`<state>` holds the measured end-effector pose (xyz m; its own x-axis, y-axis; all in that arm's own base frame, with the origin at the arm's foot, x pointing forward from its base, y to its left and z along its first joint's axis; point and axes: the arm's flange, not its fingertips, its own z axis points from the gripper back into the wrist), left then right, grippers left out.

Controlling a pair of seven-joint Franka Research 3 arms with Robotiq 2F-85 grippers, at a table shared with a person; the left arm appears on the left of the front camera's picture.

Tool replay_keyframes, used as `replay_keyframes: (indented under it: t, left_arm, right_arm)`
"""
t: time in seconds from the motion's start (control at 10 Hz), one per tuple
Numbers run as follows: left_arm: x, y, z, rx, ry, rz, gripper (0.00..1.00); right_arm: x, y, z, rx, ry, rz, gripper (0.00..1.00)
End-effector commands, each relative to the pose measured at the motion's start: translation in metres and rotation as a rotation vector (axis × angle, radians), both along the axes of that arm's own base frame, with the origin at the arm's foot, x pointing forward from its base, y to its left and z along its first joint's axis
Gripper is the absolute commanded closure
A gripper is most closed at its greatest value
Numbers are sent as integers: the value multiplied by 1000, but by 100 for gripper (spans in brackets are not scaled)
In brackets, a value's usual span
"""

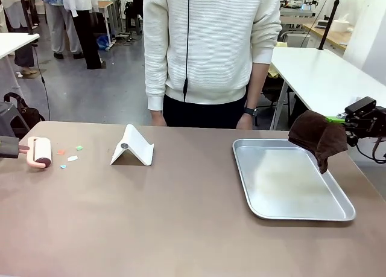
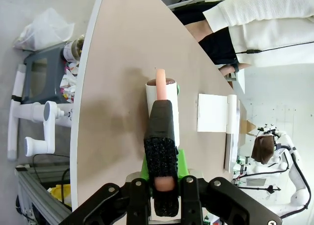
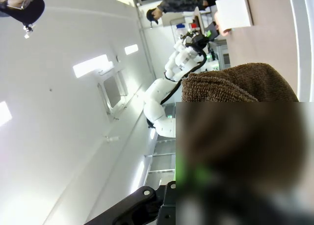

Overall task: Clean the surface of the table.
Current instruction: Clean the area not pointed to by the person.

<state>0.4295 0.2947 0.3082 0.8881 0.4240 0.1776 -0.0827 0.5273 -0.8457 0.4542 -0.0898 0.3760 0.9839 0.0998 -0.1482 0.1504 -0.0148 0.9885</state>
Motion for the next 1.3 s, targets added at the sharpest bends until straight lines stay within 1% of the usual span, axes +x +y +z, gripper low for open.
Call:
replay_keyframes:
  t: [0.0, 0.1, 0.2, 0.5, 0.8, 0.9, 1.1, 1.2]
  left_arm:
    - [-3, -9, -2, 45, 15, -10, 78]
    - [1, -11, -1, 57, 16, -18, 78]
    - [5, -14, 0, 68, 33, -39, 78]
    - [21, -38, 1, 136, 71, -54, 78]
    - [30, -71, -1, 188, 87, -83, 78]
    - [31, -83, -2, 201, 83, -80, 78]
    - [30, -107, -5, 243, 78, -112, 78]
    - [34, -118, -4, 255, 81, -112, 78]
  right_arm:
    - [-2, 1, 9, 1, 17, 1, 91]
    - [-2, 1, 9, 1, 17, 1, 91]
    - [-2, 1, 9, 1, 17, 1, 91]
    - [-2, 1, 9, 1, 17, 1, 91]
    - [-2, 1, 9, 1, 17, 1, 91]
    - [-2, 1, 9, 1, 17, 1, 91]
    - [-2, 1, 9, 1, 17, 1, 91]
    - [-2, 1, 9, 1, 17, 1, 91]
